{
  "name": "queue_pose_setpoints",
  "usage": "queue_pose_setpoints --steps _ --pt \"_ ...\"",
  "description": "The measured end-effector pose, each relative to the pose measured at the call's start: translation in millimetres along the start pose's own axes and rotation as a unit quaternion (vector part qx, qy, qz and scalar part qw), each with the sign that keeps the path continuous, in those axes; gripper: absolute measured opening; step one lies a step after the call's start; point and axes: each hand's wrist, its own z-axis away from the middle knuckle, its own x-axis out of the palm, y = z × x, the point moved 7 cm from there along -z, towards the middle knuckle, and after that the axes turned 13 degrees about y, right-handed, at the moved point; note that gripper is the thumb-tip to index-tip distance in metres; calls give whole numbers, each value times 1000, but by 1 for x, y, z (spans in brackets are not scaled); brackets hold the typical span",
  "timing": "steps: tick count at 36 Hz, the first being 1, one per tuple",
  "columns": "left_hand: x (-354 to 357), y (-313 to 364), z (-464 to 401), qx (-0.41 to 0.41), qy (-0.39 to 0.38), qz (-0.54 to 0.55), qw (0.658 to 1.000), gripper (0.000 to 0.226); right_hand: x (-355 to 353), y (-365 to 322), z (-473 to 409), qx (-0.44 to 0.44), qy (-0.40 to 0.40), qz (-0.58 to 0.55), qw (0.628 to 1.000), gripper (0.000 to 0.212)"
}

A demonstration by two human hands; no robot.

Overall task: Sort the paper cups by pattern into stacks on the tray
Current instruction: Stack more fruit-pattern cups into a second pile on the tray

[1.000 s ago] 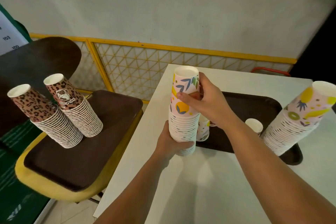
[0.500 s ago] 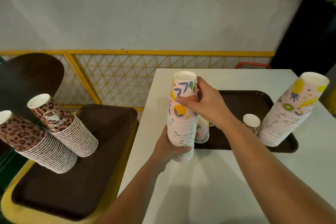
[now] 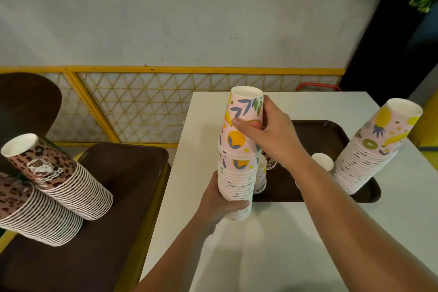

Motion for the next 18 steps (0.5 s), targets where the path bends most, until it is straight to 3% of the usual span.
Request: queue_pose_setpoints --steps 7,13,16,18 --pt "-3 -3 0 -4 0 -1 1000 87 -19 3 -18 56 74 -114 989 38" --pt "-14 -4 1 1 14 -5 1000 87 -45 13 -25 90 170 -266 945 27" --pt "-21 -3 1 4 28 4 1000 88 -50 41 -19 102 214 -235 943 34" --pt "-24 0 1 11 30 10 999 87 -47 60 -11 96 227 -140 959 42"
